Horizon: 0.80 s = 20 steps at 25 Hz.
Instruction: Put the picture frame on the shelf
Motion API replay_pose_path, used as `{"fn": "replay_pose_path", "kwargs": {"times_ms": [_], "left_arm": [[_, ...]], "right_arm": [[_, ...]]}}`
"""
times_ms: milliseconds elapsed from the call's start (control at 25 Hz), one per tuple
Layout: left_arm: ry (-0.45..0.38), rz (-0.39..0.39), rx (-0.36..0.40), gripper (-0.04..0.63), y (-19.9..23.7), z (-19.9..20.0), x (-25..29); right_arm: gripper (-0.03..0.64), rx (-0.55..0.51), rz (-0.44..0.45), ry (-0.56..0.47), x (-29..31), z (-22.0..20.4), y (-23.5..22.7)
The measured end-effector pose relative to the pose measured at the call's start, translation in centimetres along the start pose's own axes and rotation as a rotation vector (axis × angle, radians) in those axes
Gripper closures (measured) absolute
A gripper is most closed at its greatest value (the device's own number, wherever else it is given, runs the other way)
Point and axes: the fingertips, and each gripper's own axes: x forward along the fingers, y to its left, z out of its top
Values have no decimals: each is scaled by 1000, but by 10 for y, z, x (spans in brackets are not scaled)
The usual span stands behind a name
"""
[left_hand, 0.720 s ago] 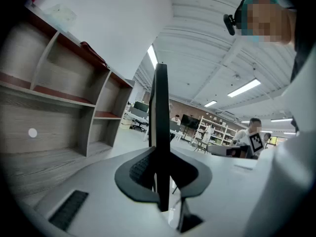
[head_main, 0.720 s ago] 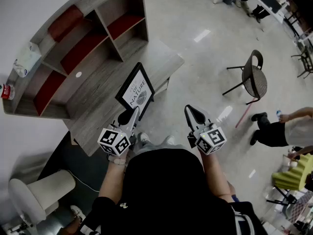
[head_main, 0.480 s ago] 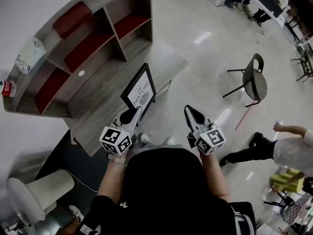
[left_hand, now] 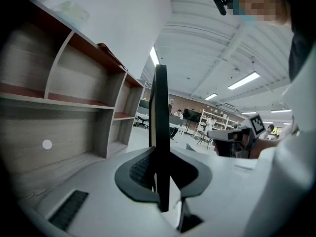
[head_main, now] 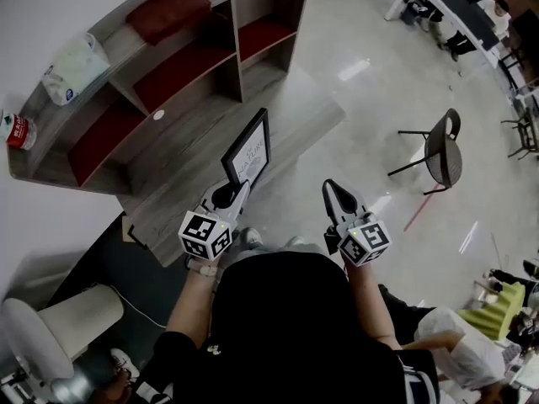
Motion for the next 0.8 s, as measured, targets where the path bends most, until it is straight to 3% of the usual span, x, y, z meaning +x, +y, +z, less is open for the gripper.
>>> {"fn": "replay_pose_path", "kwargs": {"times_ms": [400,800], "left_arm": [[33,20,-3,537,52,-11,-4],[45,108,-36,537,86,4,61]], "right_arm": [[618,-25,23,56,56,-13,20],[618,-7,137,90,129,9,-38]]}}
